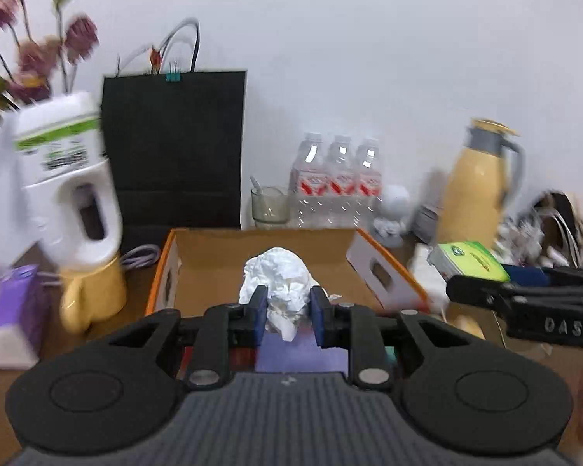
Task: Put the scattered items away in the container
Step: 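Carry both items into the cardboard box and open both grippers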
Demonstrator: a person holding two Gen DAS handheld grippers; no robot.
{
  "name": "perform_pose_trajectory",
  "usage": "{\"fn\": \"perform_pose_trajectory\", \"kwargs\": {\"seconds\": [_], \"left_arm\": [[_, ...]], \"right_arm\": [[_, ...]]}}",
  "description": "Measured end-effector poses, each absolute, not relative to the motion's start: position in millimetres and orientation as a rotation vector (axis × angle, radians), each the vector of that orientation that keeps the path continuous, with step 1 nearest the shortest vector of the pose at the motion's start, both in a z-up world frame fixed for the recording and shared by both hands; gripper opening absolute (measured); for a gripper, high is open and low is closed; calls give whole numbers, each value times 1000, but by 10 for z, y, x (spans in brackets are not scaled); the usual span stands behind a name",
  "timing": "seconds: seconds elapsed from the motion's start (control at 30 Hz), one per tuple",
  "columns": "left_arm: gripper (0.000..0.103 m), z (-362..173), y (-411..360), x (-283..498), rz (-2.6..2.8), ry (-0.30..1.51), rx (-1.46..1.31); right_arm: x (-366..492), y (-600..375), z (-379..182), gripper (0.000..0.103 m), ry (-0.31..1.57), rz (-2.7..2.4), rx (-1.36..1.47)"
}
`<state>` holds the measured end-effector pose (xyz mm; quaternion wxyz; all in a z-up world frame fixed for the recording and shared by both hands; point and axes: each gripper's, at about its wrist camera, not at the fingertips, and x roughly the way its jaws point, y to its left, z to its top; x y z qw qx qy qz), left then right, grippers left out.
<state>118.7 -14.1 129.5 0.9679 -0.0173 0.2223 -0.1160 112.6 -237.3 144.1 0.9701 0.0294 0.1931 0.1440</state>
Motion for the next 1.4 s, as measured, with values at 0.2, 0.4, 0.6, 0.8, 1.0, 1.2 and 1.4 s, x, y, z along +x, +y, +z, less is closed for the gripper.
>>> {"fn": "perform_pose_trajectory", "kwargs": {"seconds": [0.2,0.4,0.6,0.8,1.0,1.2,1.4], "left_arm": [[24,1194,-246,2782,-188,699,-138],[24,838,-312,3676,-165,902,-216],[25,606,-481,4027,-136,939,-89],[36,432,-488,4116,-115,973,-30],[61,536,-373,4043,-108,980,-13],[91,894,-200,3764,-83,960,-8],[103,1072,-25,3357,-53,922,-36]], "right_arm": [[2690,-2251,1555,63,546,244,28],[3701,-2174,1281,63,750,256,94],[4182,-2063,780,63,922,230,83],[4354,-1866,571,65,947,202,-10],[4417,-1857,581,73,959,178,-4],[4241,-1941,831,75,959,184,61],[3762,-1967,1164,84,926,200,33]]}}
